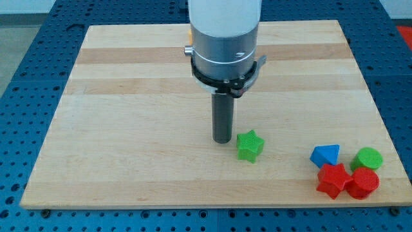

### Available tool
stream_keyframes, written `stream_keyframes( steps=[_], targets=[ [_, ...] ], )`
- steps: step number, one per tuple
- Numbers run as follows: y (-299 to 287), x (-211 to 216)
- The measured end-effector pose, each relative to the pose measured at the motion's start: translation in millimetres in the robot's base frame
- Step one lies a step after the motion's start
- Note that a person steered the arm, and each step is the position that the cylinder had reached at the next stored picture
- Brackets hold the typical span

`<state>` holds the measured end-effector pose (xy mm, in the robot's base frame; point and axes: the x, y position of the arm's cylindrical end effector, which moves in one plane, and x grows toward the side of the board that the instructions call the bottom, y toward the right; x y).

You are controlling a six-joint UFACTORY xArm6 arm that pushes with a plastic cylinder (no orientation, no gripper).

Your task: Slide the green star right and down a bit

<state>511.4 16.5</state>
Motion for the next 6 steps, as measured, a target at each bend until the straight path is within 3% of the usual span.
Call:
stream_keyframes(
  steps=[3,6],
  targets=[
    [31,6],
    [4,9]
  ],
)
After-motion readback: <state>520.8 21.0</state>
